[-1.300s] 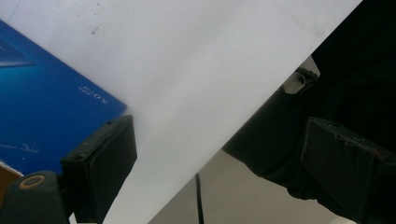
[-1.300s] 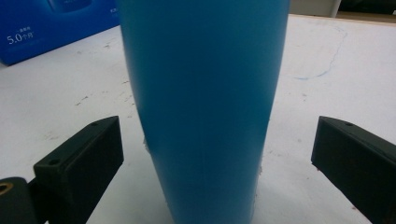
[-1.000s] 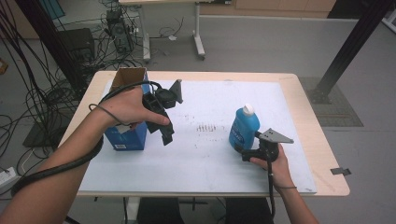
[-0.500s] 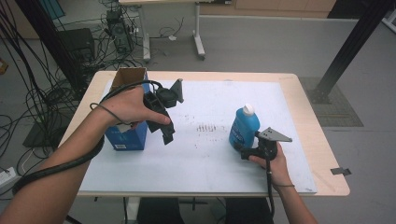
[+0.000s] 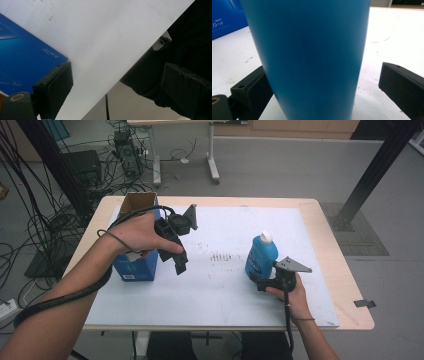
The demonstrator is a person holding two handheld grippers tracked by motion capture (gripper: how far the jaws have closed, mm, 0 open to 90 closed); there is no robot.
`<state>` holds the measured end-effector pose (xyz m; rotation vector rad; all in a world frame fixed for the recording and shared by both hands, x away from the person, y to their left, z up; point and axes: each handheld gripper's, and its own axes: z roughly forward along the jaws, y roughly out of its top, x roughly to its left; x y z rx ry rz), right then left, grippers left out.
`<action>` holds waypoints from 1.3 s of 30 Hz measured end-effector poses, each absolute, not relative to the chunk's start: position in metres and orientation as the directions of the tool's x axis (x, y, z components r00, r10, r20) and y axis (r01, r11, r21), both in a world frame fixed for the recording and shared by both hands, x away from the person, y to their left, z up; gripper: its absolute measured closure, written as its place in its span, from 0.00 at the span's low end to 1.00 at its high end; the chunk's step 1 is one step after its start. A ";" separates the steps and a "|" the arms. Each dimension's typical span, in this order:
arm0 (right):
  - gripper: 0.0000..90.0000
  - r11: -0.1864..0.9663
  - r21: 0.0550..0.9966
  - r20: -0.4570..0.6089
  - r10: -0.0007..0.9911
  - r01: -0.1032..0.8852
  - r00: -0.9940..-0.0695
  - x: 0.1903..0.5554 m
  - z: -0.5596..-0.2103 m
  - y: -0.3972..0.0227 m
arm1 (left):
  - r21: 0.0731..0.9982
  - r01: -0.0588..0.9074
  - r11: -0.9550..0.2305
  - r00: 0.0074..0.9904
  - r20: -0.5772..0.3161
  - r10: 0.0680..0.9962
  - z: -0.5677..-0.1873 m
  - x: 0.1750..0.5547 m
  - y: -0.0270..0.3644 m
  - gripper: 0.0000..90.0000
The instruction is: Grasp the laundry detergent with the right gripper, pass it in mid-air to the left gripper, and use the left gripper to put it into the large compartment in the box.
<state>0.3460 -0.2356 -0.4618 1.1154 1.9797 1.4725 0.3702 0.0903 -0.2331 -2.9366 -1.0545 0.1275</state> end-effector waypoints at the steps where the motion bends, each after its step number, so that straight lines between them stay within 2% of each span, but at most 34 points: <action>1: 0.02 0.112 0.932 0.120 0.803 0.346 -0.584 0.346 -0.462 -0.236 | -0.046 0.634 -0.772 0.768 -0.071 0.636 -0.233 0.370 0.090 0.12; 39: 0.03 0.107 0.931 0.126 0.804 0.349 -0.582 0.343 -0.462 -0.236 | -0.041 0.634 -0.772 0.770 -0.061 0.635 -0.228 0.368 0.089 0.12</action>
